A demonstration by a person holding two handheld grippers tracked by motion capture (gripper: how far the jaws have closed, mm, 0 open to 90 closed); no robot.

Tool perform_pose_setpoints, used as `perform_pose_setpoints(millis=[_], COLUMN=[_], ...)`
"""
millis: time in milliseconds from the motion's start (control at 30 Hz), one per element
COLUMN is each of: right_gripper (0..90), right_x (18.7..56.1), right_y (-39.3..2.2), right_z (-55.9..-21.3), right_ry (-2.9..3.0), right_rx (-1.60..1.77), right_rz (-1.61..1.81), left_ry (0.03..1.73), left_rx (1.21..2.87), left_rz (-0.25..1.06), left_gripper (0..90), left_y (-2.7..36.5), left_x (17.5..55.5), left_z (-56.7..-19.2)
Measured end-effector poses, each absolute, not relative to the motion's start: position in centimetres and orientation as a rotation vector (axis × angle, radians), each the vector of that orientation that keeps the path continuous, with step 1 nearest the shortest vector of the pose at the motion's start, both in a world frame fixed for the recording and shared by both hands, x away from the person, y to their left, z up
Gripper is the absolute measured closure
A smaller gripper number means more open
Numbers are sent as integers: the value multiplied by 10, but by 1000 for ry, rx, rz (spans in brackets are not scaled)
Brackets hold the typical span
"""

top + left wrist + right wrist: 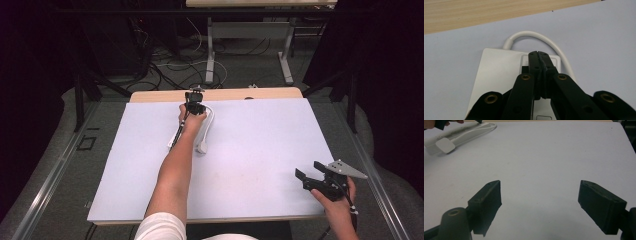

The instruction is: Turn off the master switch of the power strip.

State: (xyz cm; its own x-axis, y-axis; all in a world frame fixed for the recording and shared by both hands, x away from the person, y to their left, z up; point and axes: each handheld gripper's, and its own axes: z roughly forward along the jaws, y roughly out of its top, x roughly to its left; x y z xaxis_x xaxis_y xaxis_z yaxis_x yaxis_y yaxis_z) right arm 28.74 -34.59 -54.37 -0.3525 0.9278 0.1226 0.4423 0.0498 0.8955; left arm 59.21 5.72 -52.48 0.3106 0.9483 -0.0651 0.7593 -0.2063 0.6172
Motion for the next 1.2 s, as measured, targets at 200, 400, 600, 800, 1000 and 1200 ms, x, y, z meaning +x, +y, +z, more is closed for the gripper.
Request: perform_pose_setpoints(millis=[200,400,600,800,1000,1200], right_gripper=[180,180,181,180,180,180], right_x=[286,288,290,289,289,290], right_y=[-345,-345,-344,-343,-344,-345], right_z=[-542,-546,-547,-546,-545,-545], right_ry=[1824,1848,1853,1856,1854,1855], right_rx=[1370,1380,1350,1357,1349,1348], right_rz=[1281,1275,1278,1263,1270,1272], left_ry=[1548,1530,1532,1516,1504,1498], left_rx=[1998,2004,1987,1985,1980,1962], left_rz=[446,415,434,433,440,434], left_gripper=[900,900,900,900,900,900], left_y=[56,60,61,62,64,65], left_x=[591,591,589,588,585,580], left_z=[-525,-521,-517,-512,-507,-501])
